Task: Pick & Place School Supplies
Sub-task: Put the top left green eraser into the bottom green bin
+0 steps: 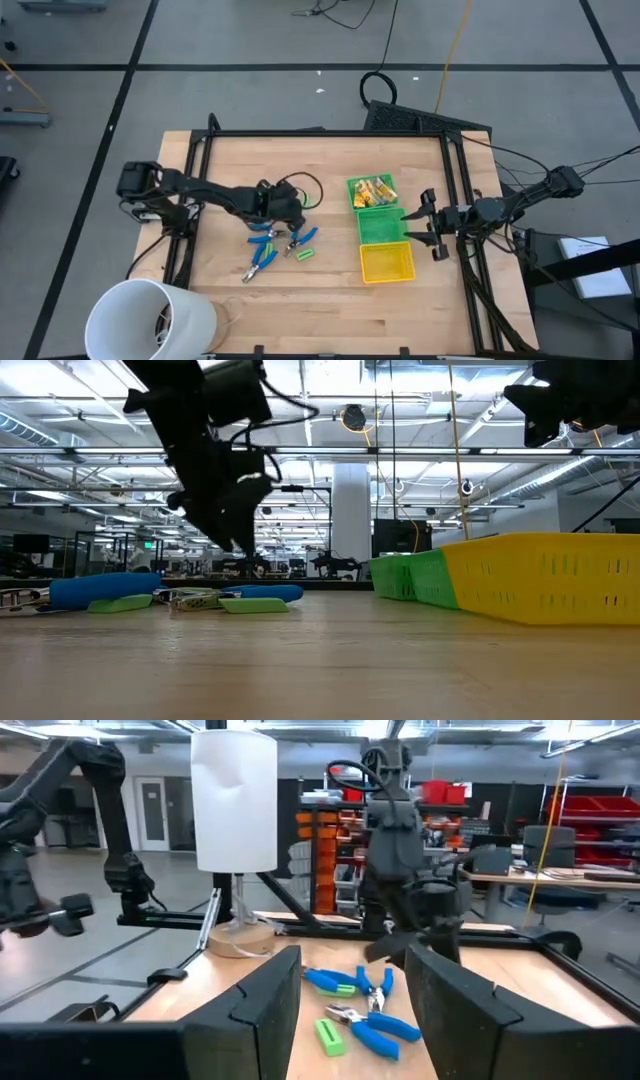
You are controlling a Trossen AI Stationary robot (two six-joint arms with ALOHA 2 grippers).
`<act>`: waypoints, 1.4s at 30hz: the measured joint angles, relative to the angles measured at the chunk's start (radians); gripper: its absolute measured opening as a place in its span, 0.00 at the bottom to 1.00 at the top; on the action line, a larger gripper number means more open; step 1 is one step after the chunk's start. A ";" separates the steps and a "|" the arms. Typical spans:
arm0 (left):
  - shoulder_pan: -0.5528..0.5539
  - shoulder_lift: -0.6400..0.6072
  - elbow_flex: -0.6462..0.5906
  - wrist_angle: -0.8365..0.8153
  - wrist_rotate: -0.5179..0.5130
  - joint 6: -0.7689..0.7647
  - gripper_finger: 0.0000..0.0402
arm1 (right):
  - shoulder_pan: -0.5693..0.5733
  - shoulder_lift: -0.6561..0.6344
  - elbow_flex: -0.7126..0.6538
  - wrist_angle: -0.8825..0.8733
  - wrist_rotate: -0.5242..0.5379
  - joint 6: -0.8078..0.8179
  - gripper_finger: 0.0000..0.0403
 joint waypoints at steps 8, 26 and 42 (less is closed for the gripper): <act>0.094 -0.002 0.000 -0.267 -0.028 0.103 0.67 | 0.000 0.000 -0.004 -0.005 -0.002 0.025 0.42; 0.321 0.005 0.000 -0.298 0.244 0.798 0.67 | 0.000 0.000 -0.024 0.008 -0.004 0.058 0.42; 0.381 0.165 0.011 -0.269 0.330 0.945 0.67 | 0.000 0.000 -0.025 0.047 -0.111 0.068 0.42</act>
